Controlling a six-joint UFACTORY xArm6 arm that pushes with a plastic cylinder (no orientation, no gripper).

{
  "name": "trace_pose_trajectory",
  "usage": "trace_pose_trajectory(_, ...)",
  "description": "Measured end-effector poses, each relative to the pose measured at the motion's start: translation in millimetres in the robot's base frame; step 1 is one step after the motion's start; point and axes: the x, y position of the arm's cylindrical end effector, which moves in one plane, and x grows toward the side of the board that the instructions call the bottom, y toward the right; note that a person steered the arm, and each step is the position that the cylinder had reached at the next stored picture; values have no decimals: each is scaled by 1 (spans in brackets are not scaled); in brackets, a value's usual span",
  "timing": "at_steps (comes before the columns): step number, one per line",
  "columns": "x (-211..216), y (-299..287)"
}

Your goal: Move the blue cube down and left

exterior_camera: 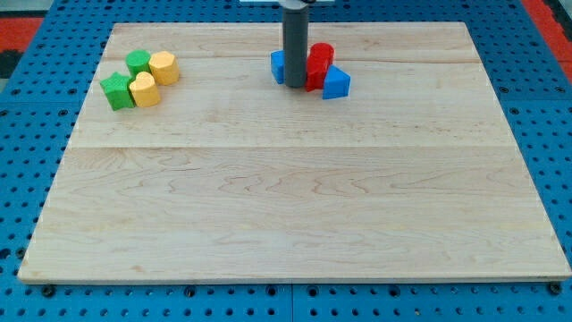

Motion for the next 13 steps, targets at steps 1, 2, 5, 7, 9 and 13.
trace_pose_trajectory(1, -5, 3)
trace_pose_trajectory(2, 17, -10)
trace_pose_trajectory(5, -71, -83)
trace_pose_trajectory(7, 1, -5)
trace_pose_trajectory(9, 39, -7)
trace_pose_trajectory(13, 52, 4)
